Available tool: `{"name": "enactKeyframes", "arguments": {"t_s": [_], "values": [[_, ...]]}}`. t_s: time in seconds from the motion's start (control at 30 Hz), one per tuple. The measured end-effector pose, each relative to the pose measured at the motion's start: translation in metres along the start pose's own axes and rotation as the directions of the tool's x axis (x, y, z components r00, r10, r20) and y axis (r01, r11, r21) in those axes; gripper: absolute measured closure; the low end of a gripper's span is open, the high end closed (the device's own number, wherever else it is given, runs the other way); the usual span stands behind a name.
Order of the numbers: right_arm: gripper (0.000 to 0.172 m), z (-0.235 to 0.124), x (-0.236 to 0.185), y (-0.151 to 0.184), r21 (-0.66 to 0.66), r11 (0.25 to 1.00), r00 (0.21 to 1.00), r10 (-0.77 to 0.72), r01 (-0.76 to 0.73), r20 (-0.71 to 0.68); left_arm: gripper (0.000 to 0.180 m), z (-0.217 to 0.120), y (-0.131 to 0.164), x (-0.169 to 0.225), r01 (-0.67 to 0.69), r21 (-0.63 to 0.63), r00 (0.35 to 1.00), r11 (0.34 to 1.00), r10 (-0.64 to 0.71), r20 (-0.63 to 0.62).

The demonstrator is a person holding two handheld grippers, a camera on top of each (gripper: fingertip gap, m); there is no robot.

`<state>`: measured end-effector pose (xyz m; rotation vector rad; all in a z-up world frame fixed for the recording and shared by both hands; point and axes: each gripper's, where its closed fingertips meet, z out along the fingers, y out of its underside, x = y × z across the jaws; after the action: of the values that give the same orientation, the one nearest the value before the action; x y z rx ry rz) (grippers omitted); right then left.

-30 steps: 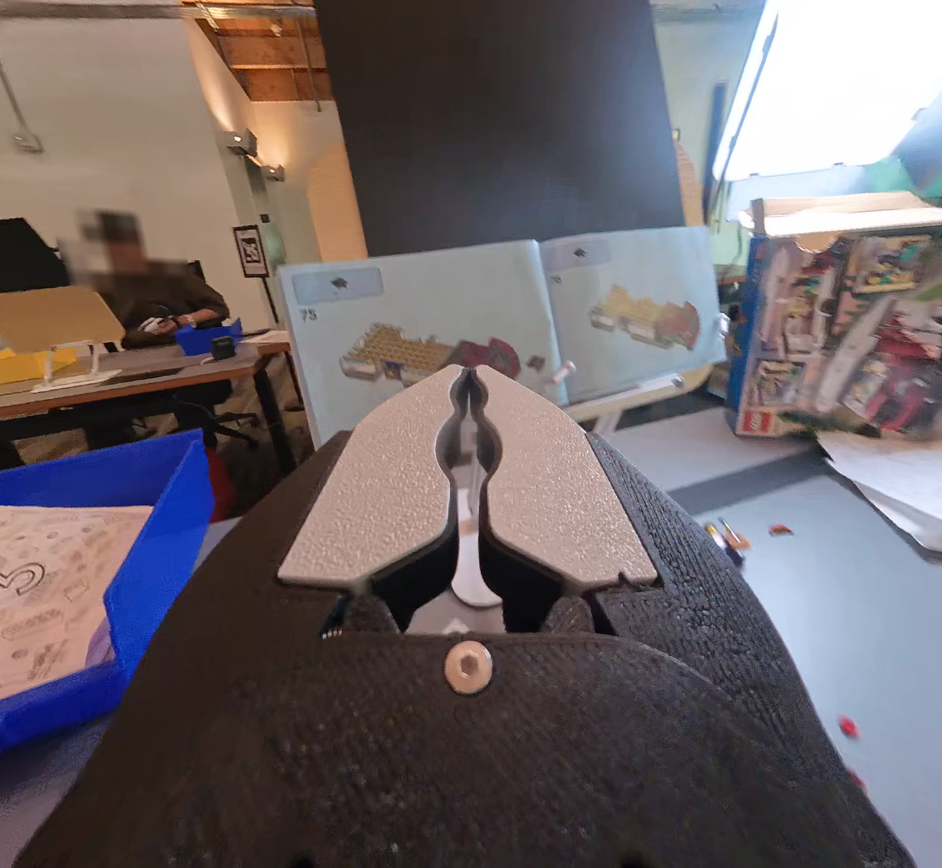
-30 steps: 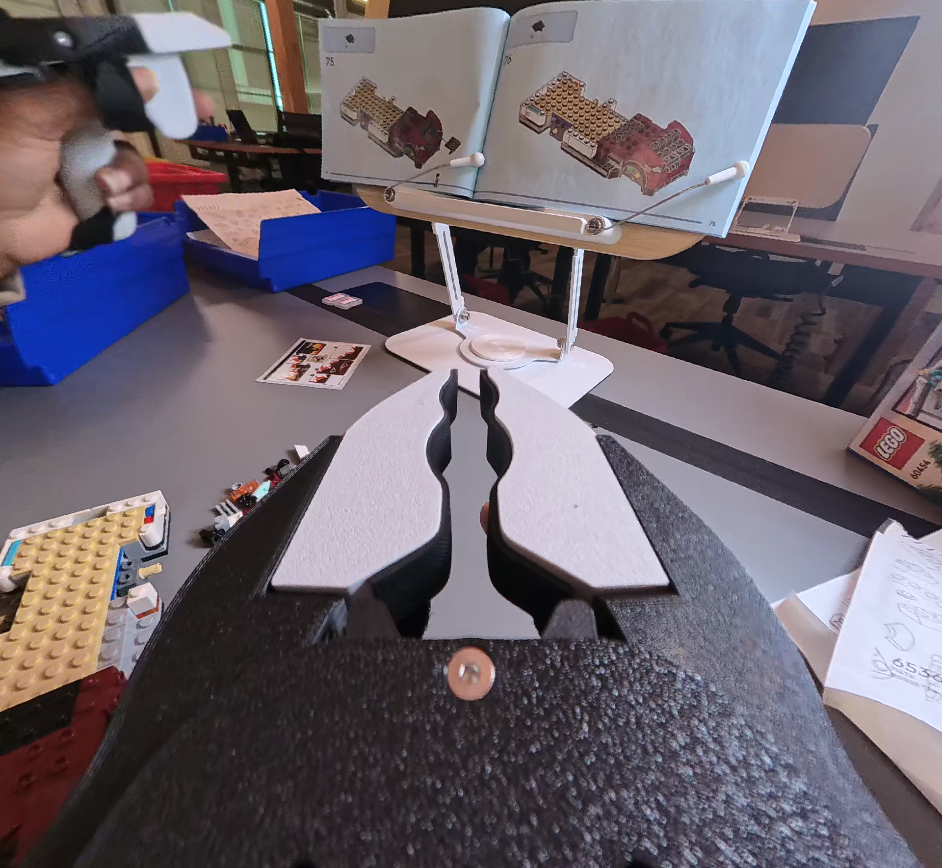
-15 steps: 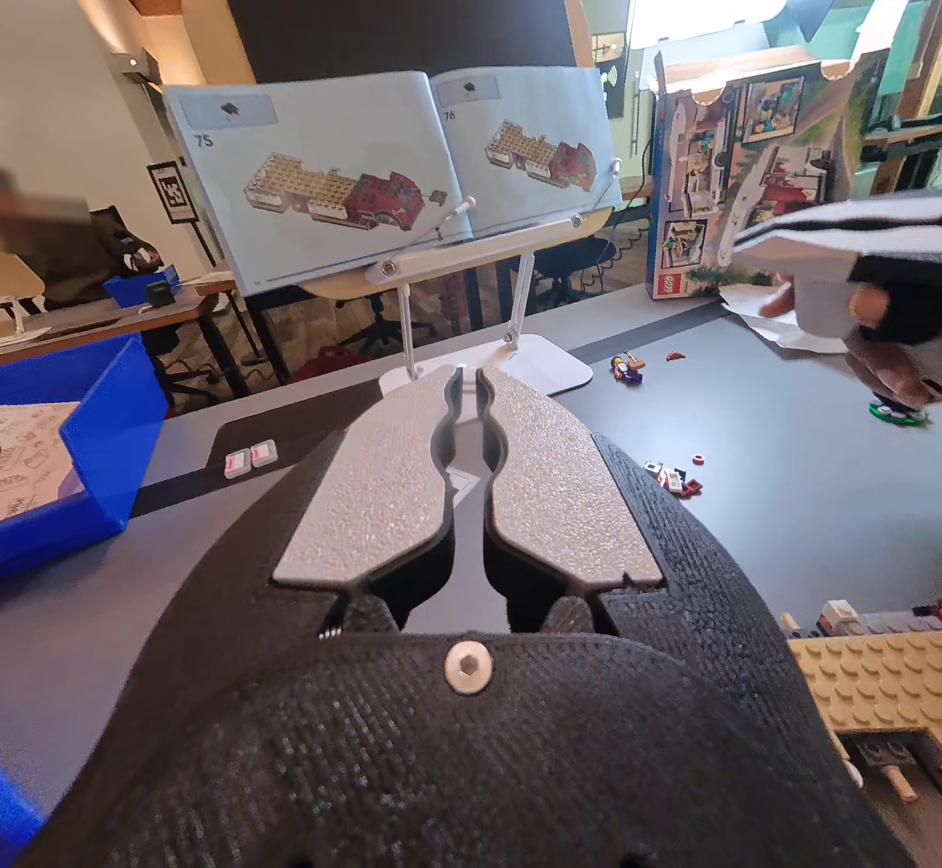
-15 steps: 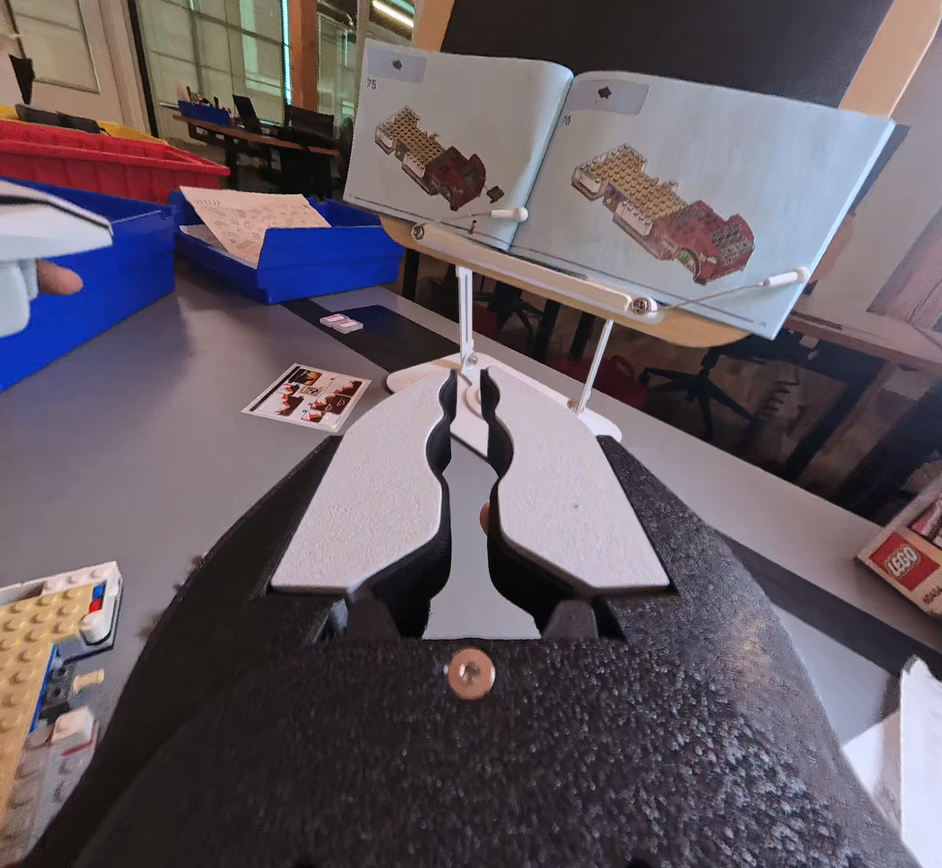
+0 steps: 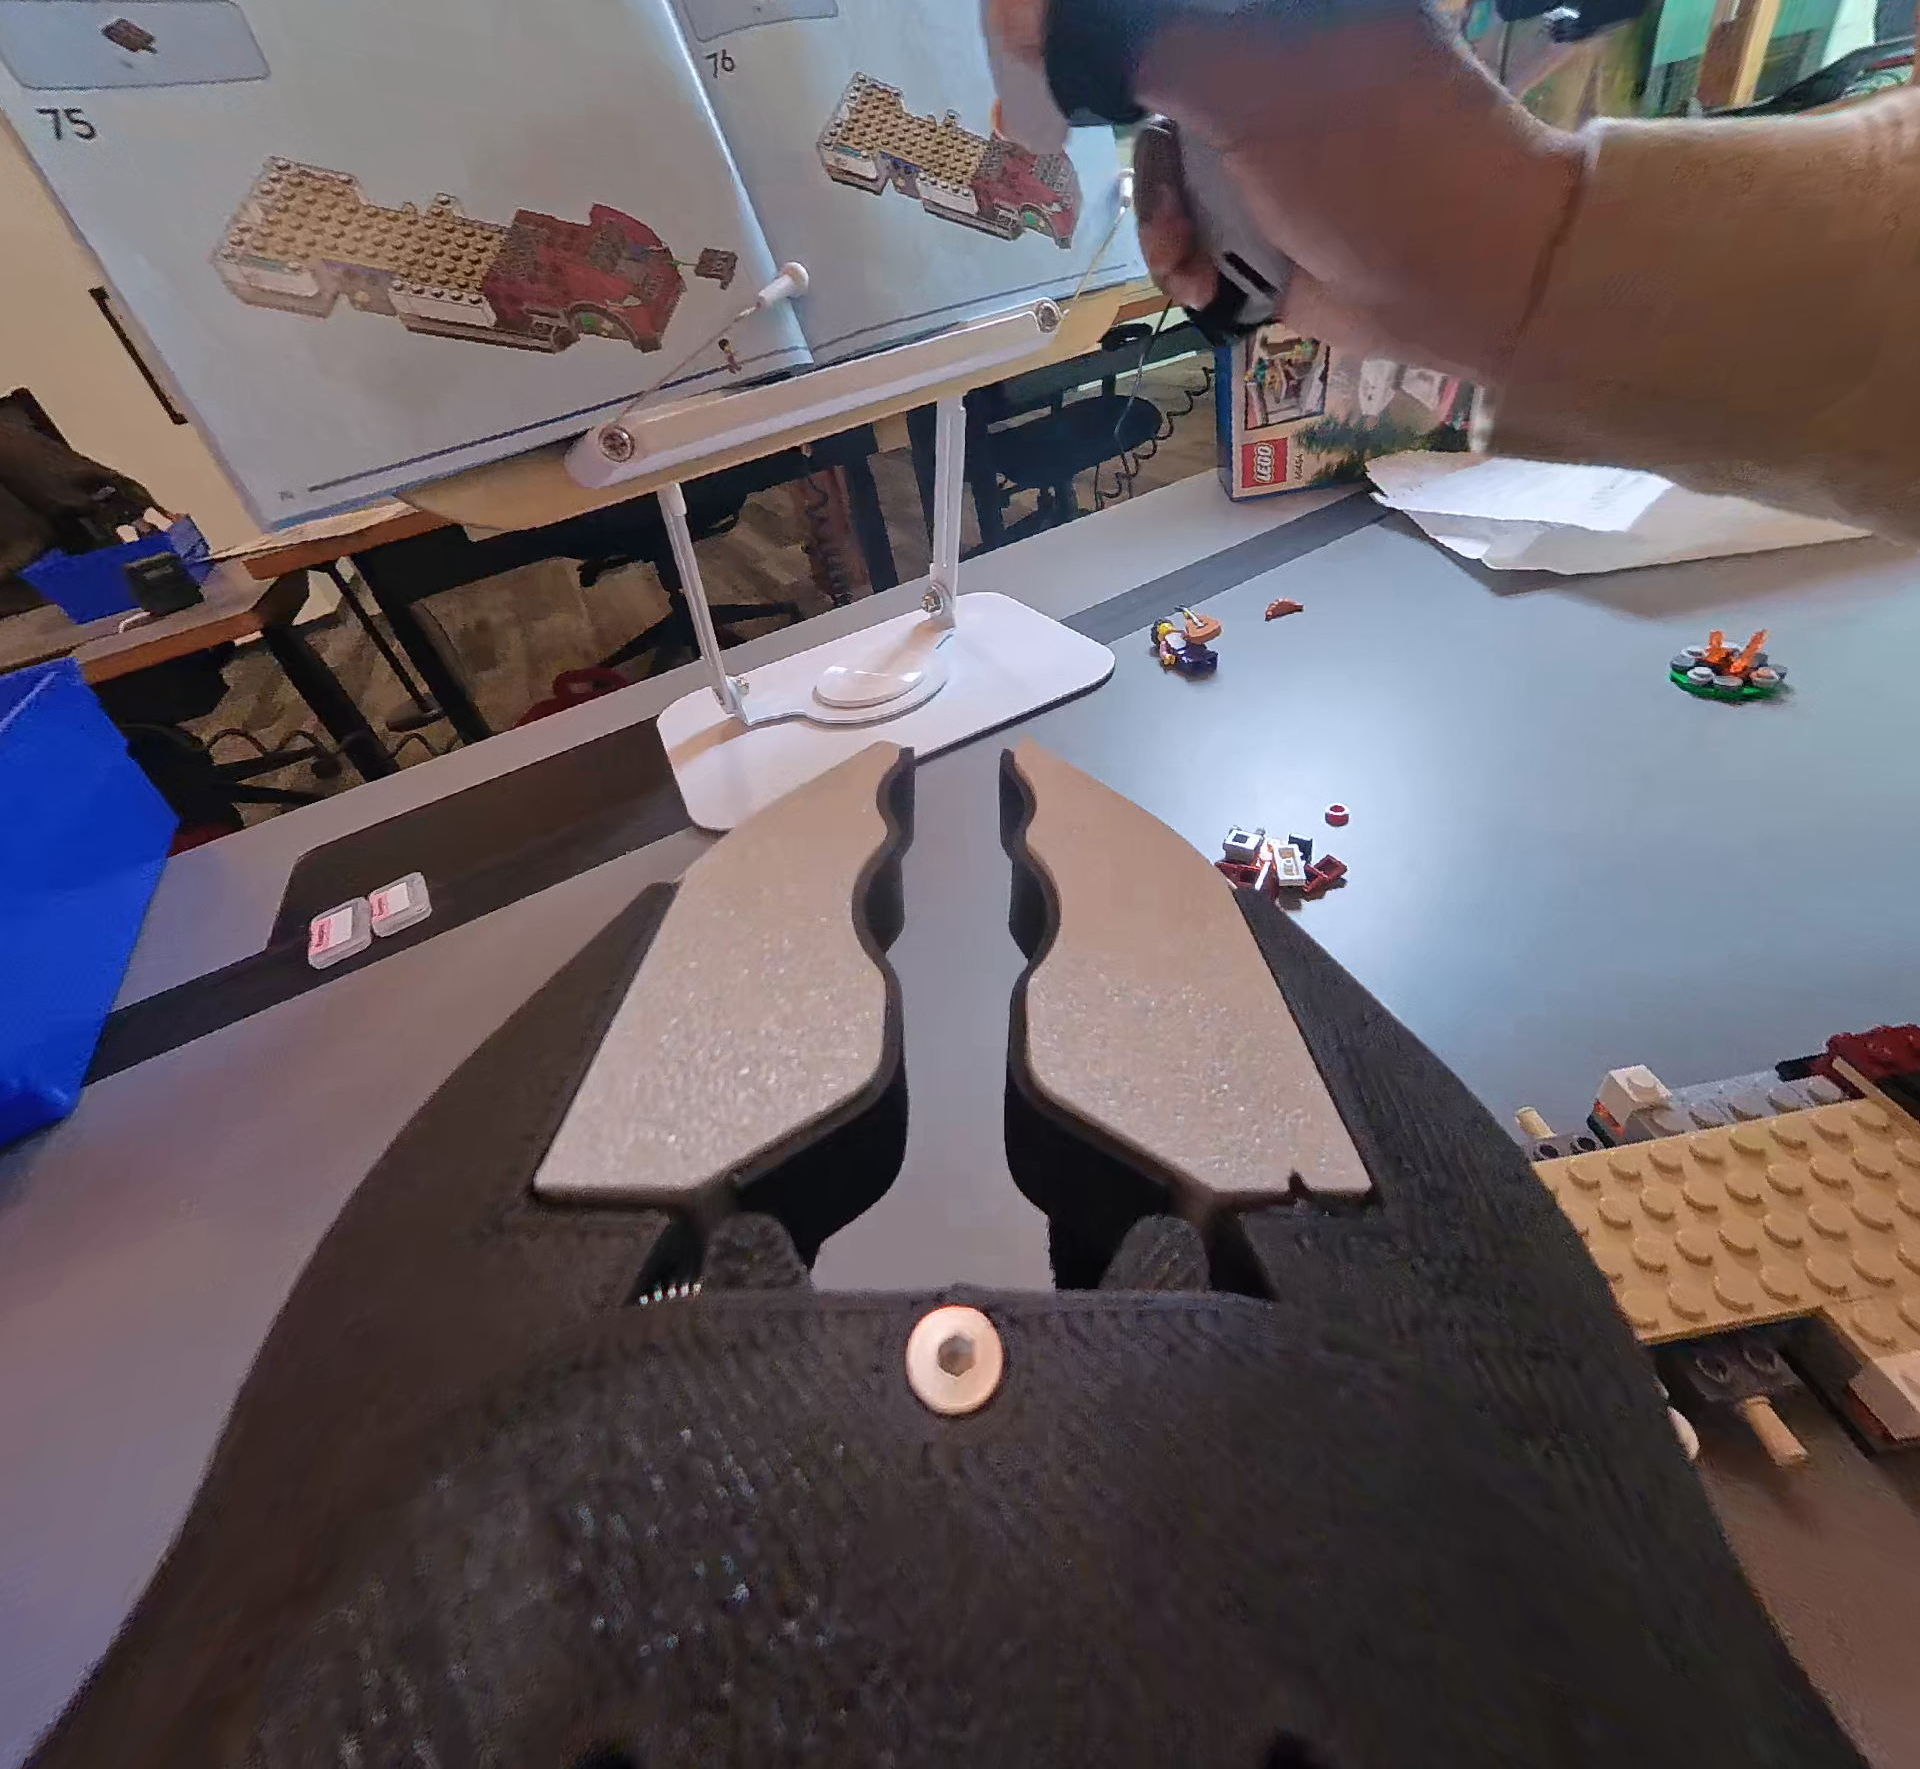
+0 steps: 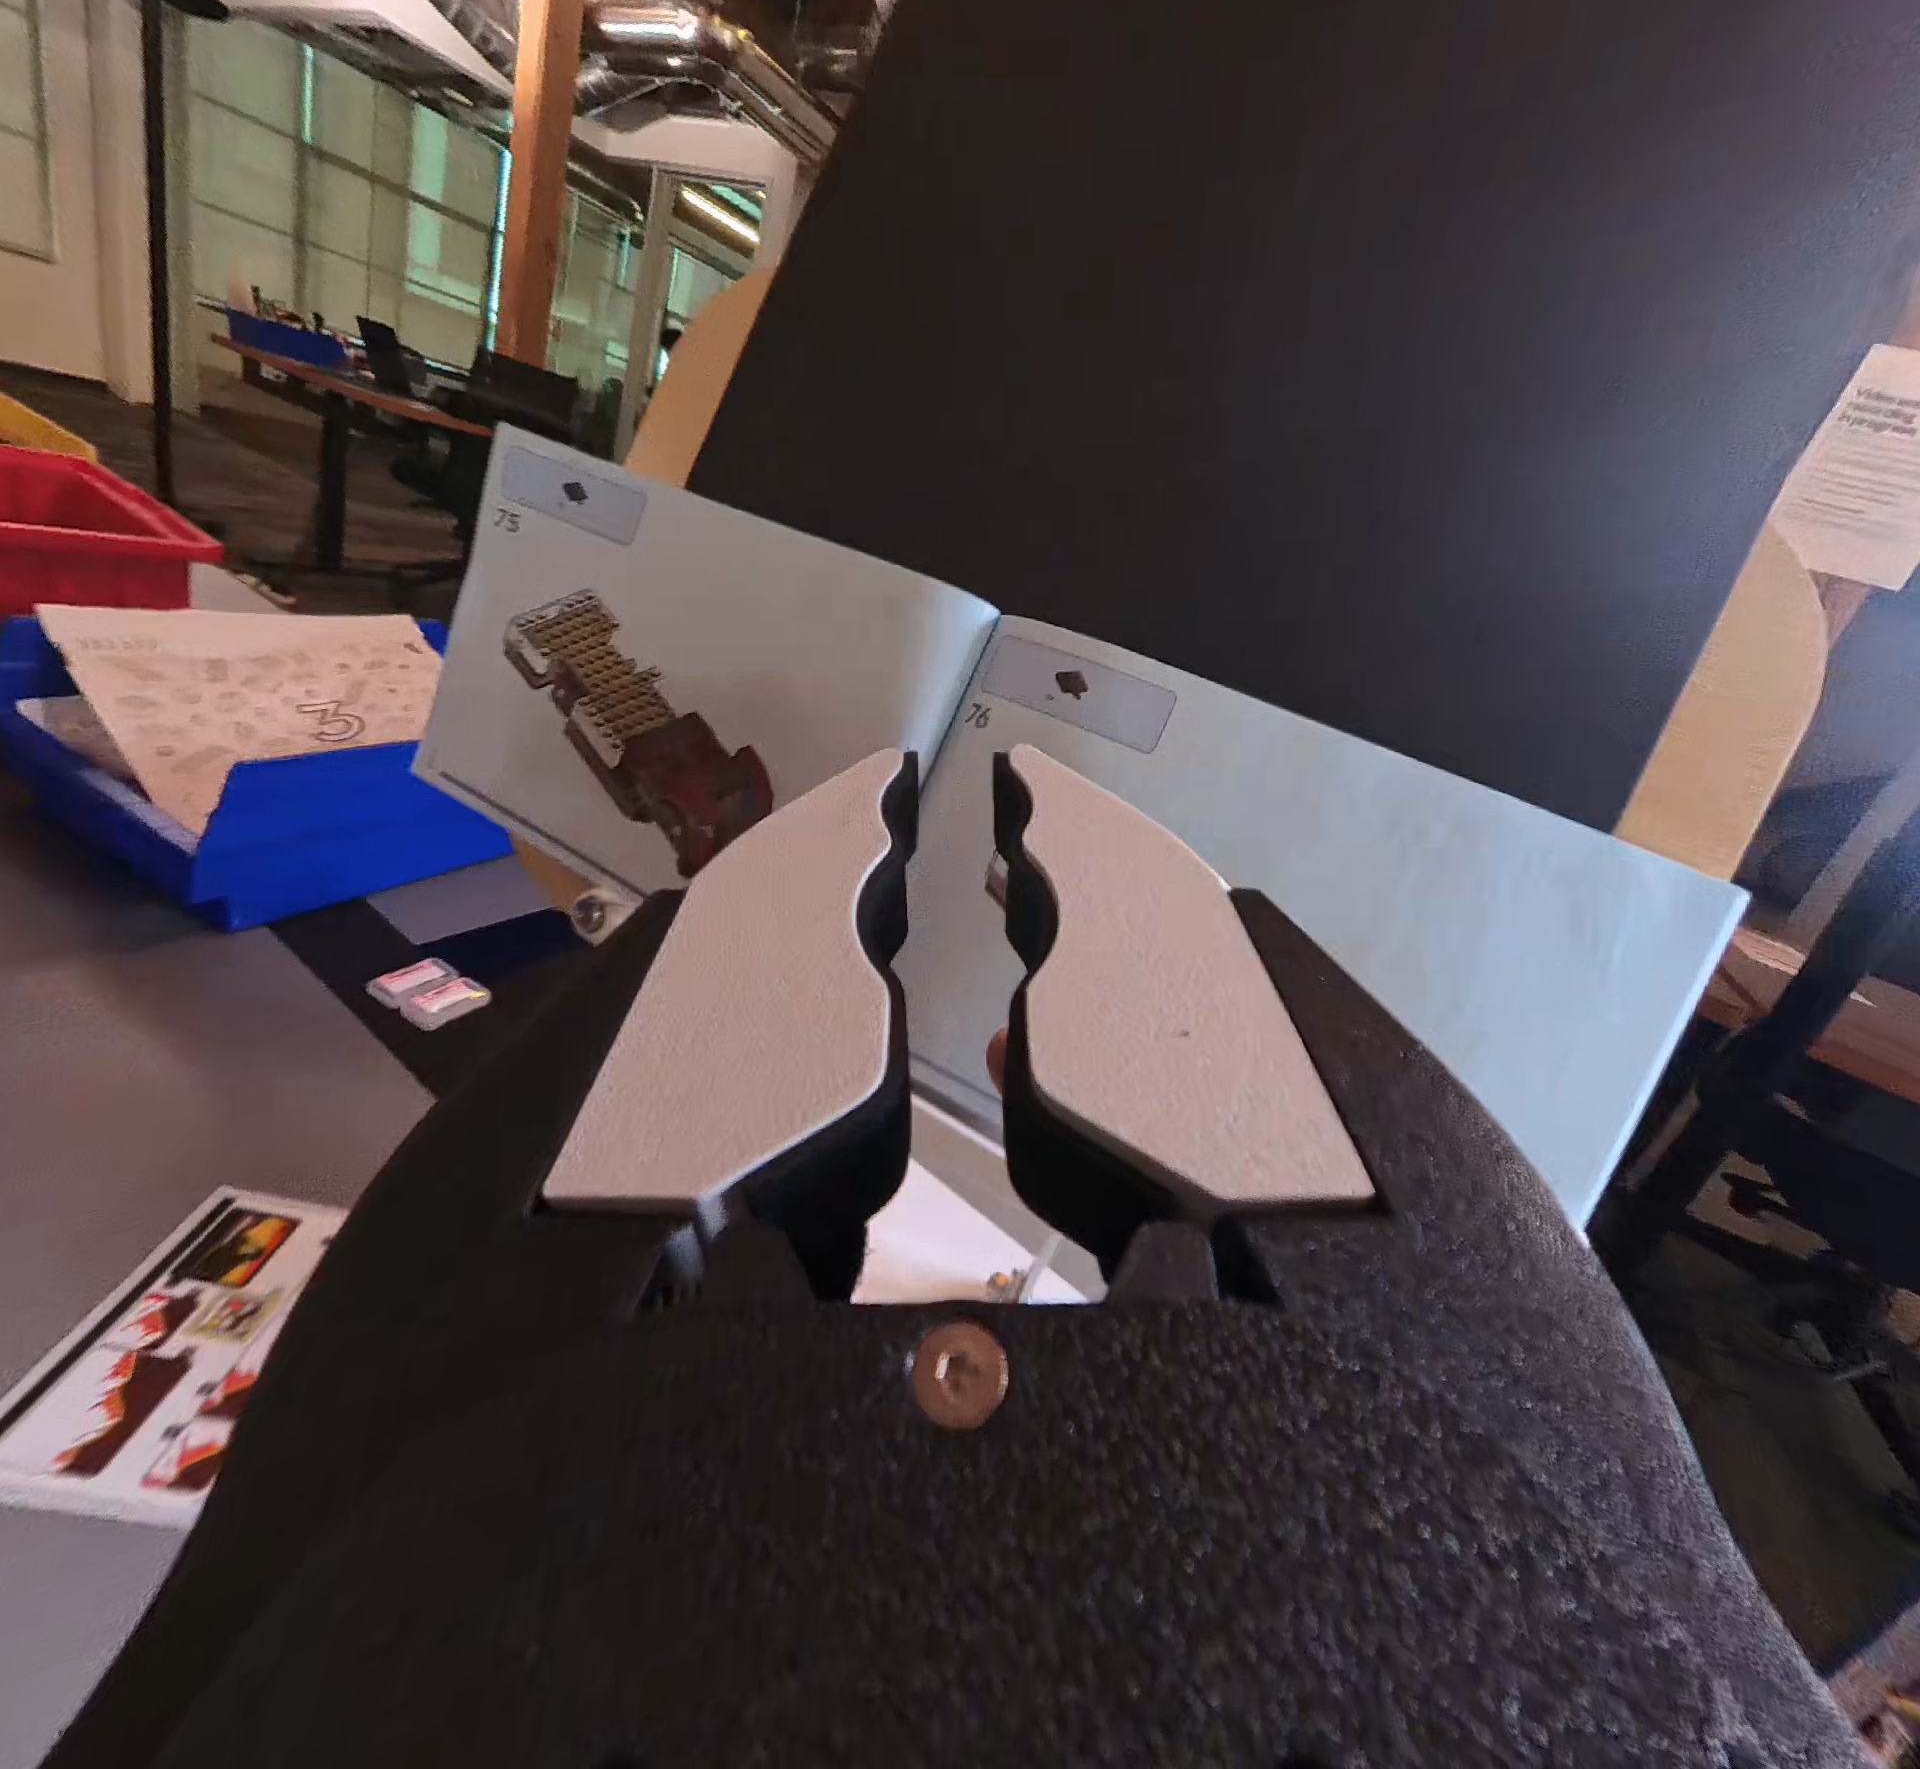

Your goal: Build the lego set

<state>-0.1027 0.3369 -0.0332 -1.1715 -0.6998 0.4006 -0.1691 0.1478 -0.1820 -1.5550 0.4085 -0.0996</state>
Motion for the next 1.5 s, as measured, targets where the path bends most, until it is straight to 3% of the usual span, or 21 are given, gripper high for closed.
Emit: {"name": "enactKeyframes", "arguments": {"t_s": [0.2, 0.47, 0.6, 0.8, 0.93, 1.07, 1.17, 1.3, 1.5], "values": [[0.157, 0.042, 0.019, 0.01, -0.071, 0.997, 0.999, 0.015, -0.017, -0.033, 0.167, -0.001, -0.003, 0.005, -0.031, 0.012, 0.999, 0.999, 0.031, -0.01], [0.157, 0.035, 0.013, 0.01, -0.073, 0.997, 0.999, 0.033, -0.034, -0.008, 0.168, -0.002, -0.004, -0.001, -0.018, 0.012, 1.0, 1.0, 0.018, 0.003], [0.158, -0.005, -0.006, -0.009, -0.021, 0.997, 0.995, 0.081, -0.08, 0.053, 0.171, -0.002, -0.005, 0.0, -0.022, 0.016, 1.0, 1.0, 0.022, 0.005], [0.167, -0.112, -0.037, -0.018, -0.053, 0.985, 0.974, 0.169, -0.163, 0.148, 0.18, -0.006, -0.01, 0.003, -0.033, 0.03, 0.999, 0.999, 0.033, 0.005], [0.172, -0.183, -0.046, 0.0, -0.144, 0.978, 0.978, 0.168, -0.149, 0.124, 0.18, -0.008, -0.015, 0.002, -0.033, 0.042, 0.999, 0.999, 0.033, 0.009], [0.171, -0.239, -0.059, 0.04, -0.26, 0.945, 0.969, 0.229, -0.199, 0.091, 0.18, -0.01, -0.019, 0.003, -0.037, 0.048, 0.999, 0.998, 0.036, 0.013], [0.171, -0.256, -0.063, 0.061, -0.252, 0.947, 0.971, 0.226, -0.199, 0.081, 0.18, -0.008, -0.013, 0.008, -0.035, 0.026, 0.999, 0.999, 0.034, 0.003], [0.171, -0.258, -0.071, 0.063, -0.193, 0.968, 0.974, 0.187, -0.161, 0.125, 0.18, -0.007, -0.01, 0.018, -0.04, 0.007, 0.999, 0.999, 0.04, -0.004], [0.171, -0.264, -0.085, 0.072, -0.205, 0.972, 0.971, 0.154, -0.116, 0.184, 0.18, -0.018, -0.019, 0.023, -0.051, 0.024, 0.999, 0.998, 0.051, -0.005]]}}
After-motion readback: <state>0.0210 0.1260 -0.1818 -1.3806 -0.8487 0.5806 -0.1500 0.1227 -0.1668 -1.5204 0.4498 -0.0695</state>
